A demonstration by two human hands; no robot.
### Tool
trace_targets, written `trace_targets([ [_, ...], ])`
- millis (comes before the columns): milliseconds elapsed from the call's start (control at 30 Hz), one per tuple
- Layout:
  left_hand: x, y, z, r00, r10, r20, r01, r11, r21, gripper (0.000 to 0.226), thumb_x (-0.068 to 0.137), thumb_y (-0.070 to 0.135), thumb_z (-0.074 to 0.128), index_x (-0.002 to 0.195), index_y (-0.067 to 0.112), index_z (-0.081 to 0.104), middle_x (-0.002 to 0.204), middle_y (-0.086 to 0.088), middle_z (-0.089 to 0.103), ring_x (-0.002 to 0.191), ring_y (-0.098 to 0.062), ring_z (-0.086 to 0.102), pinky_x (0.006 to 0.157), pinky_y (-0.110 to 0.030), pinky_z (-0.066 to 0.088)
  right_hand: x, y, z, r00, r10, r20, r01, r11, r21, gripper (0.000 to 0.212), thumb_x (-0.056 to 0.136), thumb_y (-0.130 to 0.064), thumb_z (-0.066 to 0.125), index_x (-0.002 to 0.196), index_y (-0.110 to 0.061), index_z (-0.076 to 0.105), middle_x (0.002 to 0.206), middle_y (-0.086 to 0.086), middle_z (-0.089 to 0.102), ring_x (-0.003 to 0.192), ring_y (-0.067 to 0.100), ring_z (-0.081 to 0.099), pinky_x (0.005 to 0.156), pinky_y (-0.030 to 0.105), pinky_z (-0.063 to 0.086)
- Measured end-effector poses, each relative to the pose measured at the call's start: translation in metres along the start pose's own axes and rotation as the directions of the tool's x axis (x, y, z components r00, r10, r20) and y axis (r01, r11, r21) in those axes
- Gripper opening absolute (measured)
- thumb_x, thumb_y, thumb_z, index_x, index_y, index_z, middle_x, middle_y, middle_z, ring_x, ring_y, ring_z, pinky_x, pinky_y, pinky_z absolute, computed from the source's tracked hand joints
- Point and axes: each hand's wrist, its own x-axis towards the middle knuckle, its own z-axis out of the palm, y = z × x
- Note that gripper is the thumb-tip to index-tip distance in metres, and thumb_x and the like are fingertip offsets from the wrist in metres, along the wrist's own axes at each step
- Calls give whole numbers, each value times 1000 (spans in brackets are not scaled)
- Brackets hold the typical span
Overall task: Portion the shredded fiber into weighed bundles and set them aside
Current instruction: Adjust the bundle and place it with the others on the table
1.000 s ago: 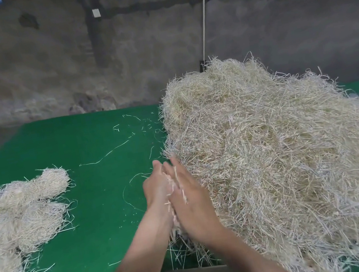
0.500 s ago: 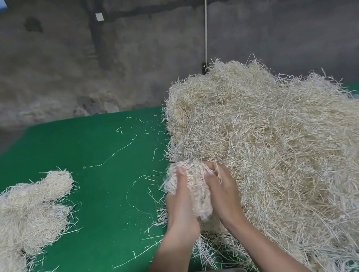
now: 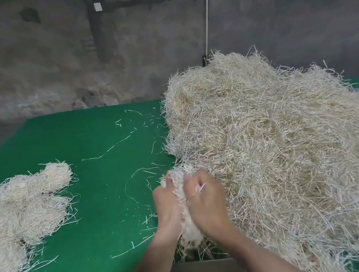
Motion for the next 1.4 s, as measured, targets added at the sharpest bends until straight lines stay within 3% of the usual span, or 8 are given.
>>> trace_targets([
  [133,6,0,2,997,80,7,-79,992,-94,43,98,11,44,140,18,38,126,11,42,60,29,46,51,4,33,26,9,-16,983,19,180,-43,990,134,54,92,-58,40,141,-46,22,150,-15,25,135,-1,24,107,27,23],
  [300,15,25,-10,987,-79,138,113,960,-256,70,81,42,67,136,13,36,133,-17,50,115,-32,56,97,-44,44,12,13,-5,925,143,353,-278,887,369,25,92,-50,46,112,-46,62,127,-14,59,119,6,54,98,33,47],
  [500,-26,-9,-12,986,-41,161,90,946,-312,92,67,76,47,145,29,33,148,3,37,138,-20,32,110,-52,29,33,21,-13,927,373,-29,-319,829,458,24,99,-38,40,122,-36,47,125,-17,43,115,5,43,100,29,35],
  [633,-8,-6,-2,990,-137,38,142,952,-272,48,89,59,45,99,13,57,77,2,61,61,-8,63,50,-26,46,-7,16,4,971,203,122,-234,912,338,14,94,-51,44,89,-42,54,83,-22,59,76,-3,57,67,19,46],
  [800,7,-10,-2,994,-9,-111,4,999,-49,47,97,48,37,108,8,58,72,-4,53,65,-16,52,58,-28,40,-6,22,0,973,80,217,-125,972,201,23,96,-32,45,74,-36,52,62,-13,54,53,-2,44,51,16,35],
  [1033,31,11,-28,958,-138,-251,107,985,-134,46,94,52,43,112,11,52,89,-1,51,75,-17,47,96,-43,38,-12,29,-17,844,79,531,-176,975,135,37,92,-38,52,122,-53,37,118,-32,39,80,-14,55,63,6,44],
  [1233,30,1,-37,929,-302,-215,256,942,-217,35,98,40,44,115,10,53,85,0,55,65,-21,54,52,-26,40,-19,29,-22,831,80,551,-269,924,272,104,64,-62,74,135,-67,-2,126,-60,-2,133,-4,16,103,24,29],
  [1400,8,-2,-17,998,8,58,-15,993,121,33,96,30,52,81,2,63,60,-8,53,47,-18,46,47,-25,36,10,4,6,788,479,387,-616,604,506,40,79,-53,58,110,-28,56,119,10,65,98,18,66,75,31,55],
])
